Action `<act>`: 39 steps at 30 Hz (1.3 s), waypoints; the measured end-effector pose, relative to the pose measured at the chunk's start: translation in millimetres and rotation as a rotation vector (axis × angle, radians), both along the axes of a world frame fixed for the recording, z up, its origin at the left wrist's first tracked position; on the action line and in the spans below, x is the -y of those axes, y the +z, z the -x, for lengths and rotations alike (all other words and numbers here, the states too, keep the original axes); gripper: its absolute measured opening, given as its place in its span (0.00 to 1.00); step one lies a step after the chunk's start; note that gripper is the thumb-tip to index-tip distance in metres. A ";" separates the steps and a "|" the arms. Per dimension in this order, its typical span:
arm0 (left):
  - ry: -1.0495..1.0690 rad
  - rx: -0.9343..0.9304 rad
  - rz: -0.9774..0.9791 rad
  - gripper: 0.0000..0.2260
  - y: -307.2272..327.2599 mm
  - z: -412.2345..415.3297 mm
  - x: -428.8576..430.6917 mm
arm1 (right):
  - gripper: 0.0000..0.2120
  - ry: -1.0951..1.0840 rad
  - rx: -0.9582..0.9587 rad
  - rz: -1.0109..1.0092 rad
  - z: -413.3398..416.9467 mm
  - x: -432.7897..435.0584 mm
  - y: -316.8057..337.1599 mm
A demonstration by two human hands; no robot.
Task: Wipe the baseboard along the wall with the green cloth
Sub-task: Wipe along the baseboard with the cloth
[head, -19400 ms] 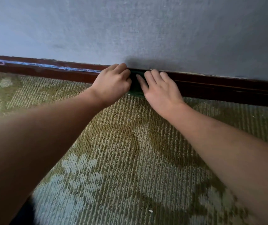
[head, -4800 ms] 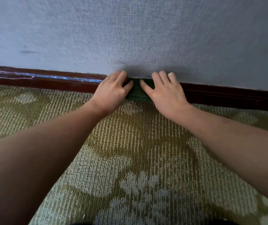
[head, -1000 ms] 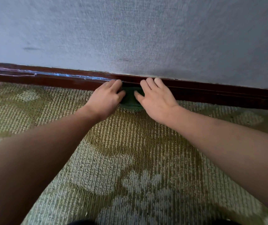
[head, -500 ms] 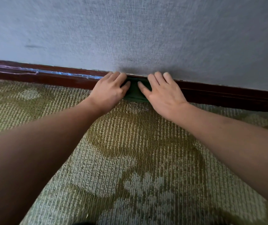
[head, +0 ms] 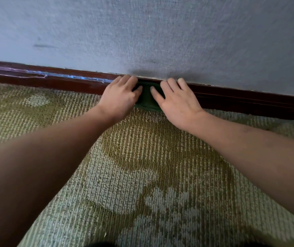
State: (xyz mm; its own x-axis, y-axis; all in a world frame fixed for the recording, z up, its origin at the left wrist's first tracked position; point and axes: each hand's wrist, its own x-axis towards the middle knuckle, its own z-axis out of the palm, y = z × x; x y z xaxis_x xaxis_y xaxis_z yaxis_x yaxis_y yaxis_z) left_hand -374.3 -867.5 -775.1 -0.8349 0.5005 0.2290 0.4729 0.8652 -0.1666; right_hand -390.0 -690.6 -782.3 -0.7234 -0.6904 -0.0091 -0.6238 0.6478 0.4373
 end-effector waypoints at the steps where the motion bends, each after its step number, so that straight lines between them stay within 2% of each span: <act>1: 0.005 0.003 -0.015 0.13 1.2 -1.6 -0.7 | 0.27 0.000 -0.002 -0.009 -2.1 -0.1 0.1; 4: -0.024 -0.003 0.024 0.09 5.4 -4.5 1.5 | 0.26 0.040 0.003 -0.006 -5.5 -0.8 4.7; 8: -0.070 -0.075 0.066 0.08 11.5 -5.0 4.9 | 0.23 0.082 -0.145 -0.060 -4.4 -3.6 15.0; 13: -0.086 -0.095 0.095 0.05 16.6 1.9 0.9 | 0.19 0.091 -0.226 -0.111 -0.4 -1.7 19.6; 17: -0.087 -0.071 0.101 0.08 10.5 4.1 2.3 | 0.23 0.061 -0.180 -0.136 4.4 -3.1 16.1; 23: -0.025 -0.004 0.036 0.20 -0.8 -1.2 7.3 | 0.28 0.008 -0.041 -0.091 8.3 -6.2 2.5; 30: -0.056 -0.015 0.029 0.17 -3.3 0.0 16.0 | 0.29 0.050 -0.084 -0.057 10.9 -0.6 -6.3; 32: -0.027 -0.034 0.025 0.13 -4.5 -2.0 9.5 | 0.27 0.077 -0.113 -0.069 9.7 1.3 -7.4; 35: -0.017 -0.058 -0.035 0.14 -7.4 -3.3 -0.9 | 0.24 0.112 -0.192 -0.110 6.0 0.6 -8.3; 39: -0.093 -0.071 -0.089 0.14 -10.1 -2.8 7.0 | 0.16 0.234 -0.274 -0.023 7.4 5.8 -4.4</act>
State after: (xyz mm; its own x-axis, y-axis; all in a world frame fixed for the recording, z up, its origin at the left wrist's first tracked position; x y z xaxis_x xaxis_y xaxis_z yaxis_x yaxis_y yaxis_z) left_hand -371.5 -874.6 -785.2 -0.7658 0.5504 0.3325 0.5418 0.8308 -0.1273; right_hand -397.4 -696.4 -786.7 -0.5235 -0.8395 0.1458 -0.6113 0.4893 0.6220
